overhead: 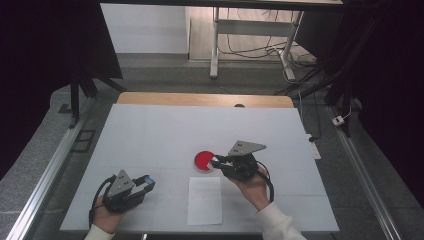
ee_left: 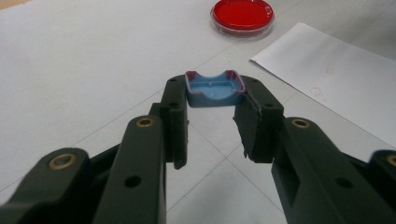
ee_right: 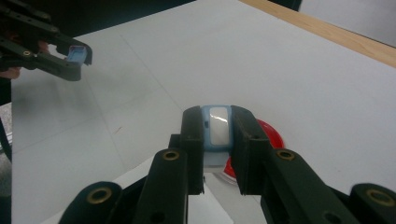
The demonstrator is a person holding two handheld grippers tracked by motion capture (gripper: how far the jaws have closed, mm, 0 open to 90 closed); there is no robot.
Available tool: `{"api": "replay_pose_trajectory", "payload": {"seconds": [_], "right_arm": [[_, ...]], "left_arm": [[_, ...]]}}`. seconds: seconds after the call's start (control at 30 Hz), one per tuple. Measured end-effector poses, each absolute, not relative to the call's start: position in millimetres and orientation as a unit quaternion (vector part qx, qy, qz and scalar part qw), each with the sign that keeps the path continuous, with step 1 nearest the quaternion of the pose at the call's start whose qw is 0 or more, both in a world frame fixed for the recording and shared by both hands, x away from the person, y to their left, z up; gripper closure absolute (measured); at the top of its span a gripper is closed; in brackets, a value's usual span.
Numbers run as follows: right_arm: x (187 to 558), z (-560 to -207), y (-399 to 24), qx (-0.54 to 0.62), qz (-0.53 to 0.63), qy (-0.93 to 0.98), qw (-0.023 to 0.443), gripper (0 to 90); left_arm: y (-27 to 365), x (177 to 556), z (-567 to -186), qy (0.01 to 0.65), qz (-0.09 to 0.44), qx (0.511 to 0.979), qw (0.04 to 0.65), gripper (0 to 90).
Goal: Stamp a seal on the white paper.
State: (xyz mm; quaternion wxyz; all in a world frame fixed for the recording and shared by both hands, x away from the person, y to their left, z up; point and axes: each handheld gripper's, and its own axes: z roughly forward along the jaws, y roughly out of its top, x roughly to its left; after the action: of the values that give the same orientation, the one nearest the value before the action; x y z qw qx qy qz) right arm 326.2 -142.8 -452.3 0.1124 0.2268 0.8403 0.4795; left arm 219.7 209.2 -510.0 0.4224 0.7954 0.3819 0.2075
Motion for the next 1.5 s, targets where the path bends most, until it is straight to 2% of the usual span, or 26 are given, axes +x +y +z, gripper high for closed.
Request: {"api": "replay_pose_trajectory", "payload": {"seconds": [0.9,1.5], "right_arm": [[291.8,-452.3,-155.2,0.2,0.475,0.849,0.114,74.9],[278.7,-459.4,-140.5,0.163,0.458,0.869,0.087,74.9]], "left_arm": [[208.7,219.9,-511.0,0.38,0.207,0.797,0.421,65.4],[209.2,219.6,-511.0,0.381,0.207,0.796,0.422,65.4]]}}
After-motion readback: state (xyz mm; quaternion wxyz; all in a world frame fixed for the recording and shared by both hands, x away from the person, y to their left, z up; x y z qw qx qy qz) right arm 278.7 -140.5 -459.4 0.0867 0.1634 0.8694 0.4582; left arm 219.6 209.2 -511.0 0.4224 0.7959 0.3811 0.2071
